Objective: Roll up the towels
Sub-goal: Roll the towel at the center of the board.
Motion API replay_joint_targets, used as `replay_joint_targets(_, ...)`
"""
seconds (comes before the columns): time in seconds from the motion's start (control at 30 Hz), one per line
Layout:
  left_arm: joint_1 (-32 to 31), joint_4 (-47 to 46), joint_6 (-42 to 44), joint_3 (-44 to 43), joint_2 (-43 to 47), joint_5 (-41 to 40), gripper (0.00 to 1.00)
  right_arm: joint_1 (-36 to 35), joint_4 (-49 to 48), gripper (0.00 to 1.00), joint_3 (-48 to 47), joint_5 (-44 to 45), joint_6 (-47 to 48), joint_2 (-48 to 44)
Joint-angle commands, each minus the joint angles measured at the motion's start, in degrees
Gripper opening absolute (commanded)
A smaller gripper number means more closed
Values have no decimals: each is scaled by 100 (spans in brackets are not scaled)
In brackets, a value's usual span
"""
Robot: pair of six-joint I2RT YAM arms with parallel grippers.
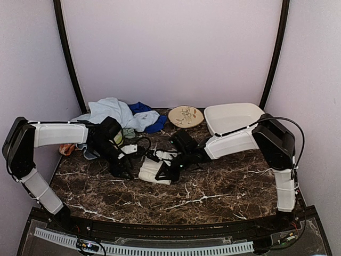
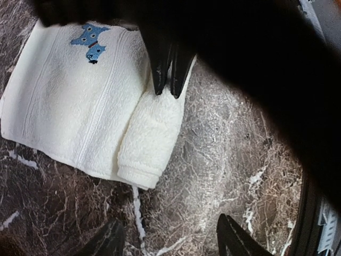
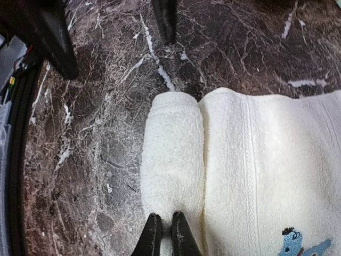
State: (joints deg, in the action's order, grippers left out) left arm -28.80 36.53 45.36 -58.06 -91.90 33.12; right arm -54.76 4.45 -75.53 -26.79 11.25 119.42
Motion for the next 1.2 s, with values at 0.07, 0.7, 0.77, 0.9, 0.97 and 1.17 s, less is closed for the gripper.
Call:
replay_joint_targets(0.07,-829,-763,288,226,195,-615,61,489,395,0,-217,-1370,-1303,353)
replay_joint_targets(0.7,-1453,-2135,581,88,-865,-1440,52,840,272,0,-248,-1948,-2174,698)
replay_joint_targets(0.77,-1454,-2134,640,112,-946,-1477,49,873,214,0,-251,-2015,-2281,699)
replay_joint_targets(0.9,-1453,-2350,600,161,-1137,-1793,44,890,112,3,-232,-2068,-2334,603)
replay_joint_targets(0.97,-1453,-2411,676,218,-1184,-1835,42,899,65,5,-246,-2165,-2420,578)
replay_joint_targets(1.17,-1441,-2256,637,153,-1375,-1852,16,1016,-445,17,53,-2155,-2639,225)
